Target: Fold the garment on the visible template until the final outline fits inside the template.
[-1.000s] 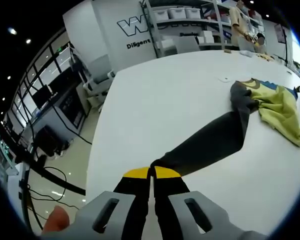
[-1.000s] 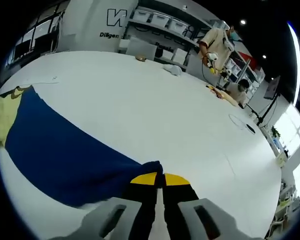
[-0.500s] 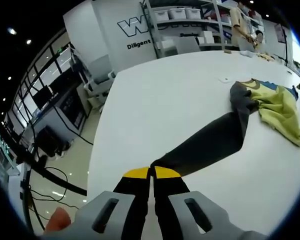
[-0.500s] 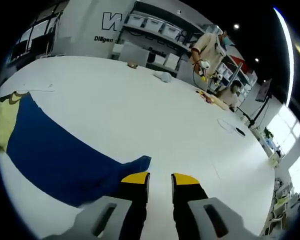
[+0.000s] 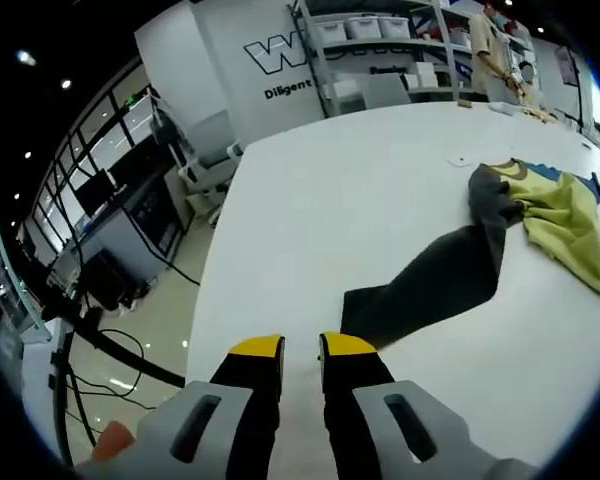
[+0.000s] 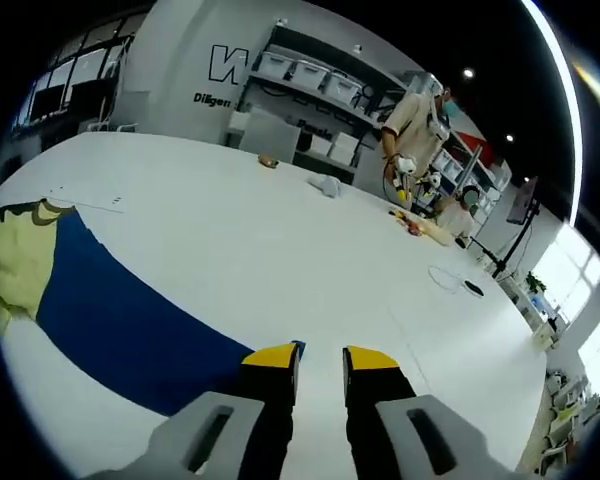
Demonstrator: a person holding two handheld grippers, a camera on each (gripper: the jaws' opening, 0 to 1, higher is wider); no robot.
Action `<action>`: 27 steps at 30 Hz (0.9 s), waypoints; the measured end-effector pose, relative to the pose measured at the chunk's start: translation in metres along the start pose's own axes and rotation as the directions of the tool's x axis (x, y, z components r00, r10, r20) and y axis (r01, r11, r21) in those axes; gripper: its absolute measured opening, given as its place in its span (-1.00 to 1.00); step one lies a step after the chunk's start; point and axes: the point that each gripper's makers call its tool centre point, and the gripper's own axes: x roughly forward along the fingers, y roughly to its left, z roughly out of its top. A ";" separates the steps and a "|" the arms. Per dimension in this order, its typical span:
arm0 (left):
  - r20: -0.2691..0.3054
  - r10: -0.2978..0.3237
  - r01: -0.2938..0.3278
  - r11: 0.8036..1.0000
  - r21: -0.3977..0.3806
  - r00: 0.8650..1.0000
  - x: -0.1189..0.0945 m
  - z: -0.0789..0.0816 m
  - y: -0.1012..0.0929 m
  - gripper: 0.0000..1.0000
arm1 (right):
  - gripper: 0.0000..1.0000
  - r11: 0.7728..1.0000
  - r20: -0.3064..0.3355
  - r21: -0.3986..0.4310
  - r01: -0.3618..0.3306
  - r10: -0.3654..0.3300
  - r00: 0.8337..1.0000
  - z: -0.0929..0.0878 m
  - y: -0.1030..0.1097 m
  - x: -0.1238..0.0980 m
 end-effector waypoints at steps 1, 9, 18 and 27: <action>0.000 0.000 0.000 1.000 0.000 1.000 0.000 0.000 0.000 -0.77 | -0.70 1.000 0.003 -0.005 -0.002 0.002 1.000 0.001 0.001 0.000; 0.030 -0.029 0.029 1.000 -0.002 0.999 -0.008 0.008 -0.016 -0.78 | -0.68 0.997 0.044 -0.025 -0.073 0.074 0.996 0.014 0.034 -0.009; 0.090 -0.094 0.094 0.996 0.012 0.991 -0.014 0.024 -0.054 -0.73 | -0.57 0.990 0.070 -0.023 -0.138 0.139 0.988 0.020 0.060 -0.020; 0.148 -0.168 0.170 0.985 0.001 0.975 -0.020 0.036 -0.091 -0.55 | -0.19 0.975 0.122 0.010 -0.222 0.220 0.968 0.028 0.088 -0.036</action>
